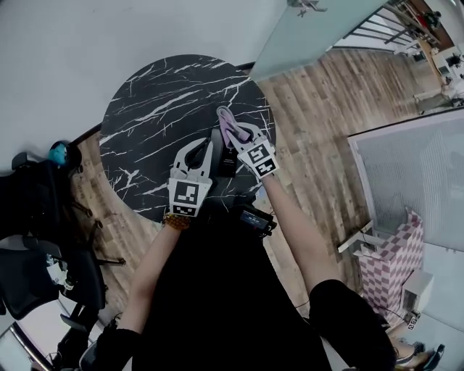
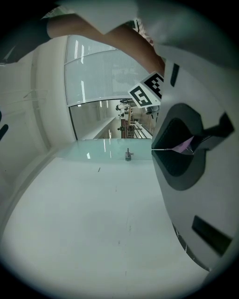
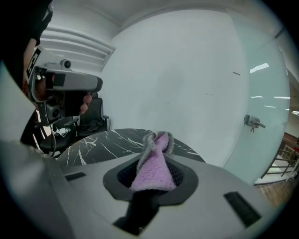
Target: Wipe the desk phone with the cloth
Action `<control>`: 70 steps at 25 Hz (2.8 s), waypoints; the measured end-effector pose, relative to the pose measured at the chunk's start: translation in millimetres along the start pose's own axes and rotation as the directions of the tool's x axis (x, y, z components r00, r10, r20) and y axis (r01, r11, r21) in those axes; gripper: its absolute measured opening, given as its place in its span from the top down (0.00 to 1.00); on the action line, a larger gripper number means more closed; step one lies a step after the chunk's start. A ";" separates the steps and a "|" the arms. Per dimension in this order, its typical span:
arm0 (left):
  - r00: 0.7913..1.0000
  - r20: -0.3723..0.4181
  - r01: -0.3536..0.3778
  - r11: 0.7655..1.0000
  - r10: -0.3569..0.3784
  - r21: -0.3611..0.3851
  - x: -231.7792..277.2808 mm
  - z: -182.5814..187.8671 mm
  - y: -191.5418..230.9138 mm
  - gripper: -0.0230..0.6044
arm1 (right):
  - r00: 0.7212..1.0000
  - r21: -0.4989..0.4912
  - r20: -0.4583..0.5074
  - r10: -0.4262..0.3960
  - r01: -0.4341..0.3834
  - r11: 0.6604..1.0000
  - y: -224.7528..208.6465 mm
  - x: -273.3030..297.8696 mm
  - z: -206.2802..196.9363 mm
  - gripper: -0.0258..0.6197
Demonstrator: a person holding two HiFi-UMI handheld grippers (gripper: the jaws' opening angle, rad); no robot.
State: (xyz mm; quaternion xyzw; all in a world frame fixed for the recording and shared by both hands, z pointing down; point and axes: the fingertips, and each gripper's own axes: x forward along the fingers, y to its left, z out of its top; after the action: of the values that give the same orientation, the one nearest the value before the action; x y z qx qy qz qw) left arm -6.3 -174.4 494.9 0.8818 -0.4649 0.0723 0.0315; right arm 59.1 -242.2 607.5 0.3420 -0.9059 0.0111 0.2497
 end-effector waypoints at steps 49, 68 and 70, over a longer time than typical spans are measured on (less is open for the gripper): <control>0.997 -0.072 0.025 1.000 -0.026 -0.017 1.2 -18.9 -4.3 0.93 | 0.913 0.217 -0.304 0.270 -0.209 0.953 40.2 54.0 -83.4 0.84; 0.993 -0.112 0.048 0.999 -0.050 -0.020 6.1 -31.6 -14.8 0.93 | 0.910 0.242 -0.335 0.242 -0.166 0.956 53.8 52.4 -88.7 0.84; 0.992 -0.111 0.052 0.998 -0.054 -0.021 7.2 -30.9 -16.7 0.93 | 0.907 0.239 -0.345 0.241 -0.164 0.957 53.5 52.6 -89.0 0.84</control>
State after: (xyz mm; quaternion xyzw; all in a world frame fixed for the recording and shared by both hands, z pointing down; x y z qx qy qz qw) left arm 8.5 -167.0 526.7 0.8883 -0.4393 0.1162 0.0671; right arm 31.4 -216.6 717.6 0.2612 -0.8671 0.1947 0.3769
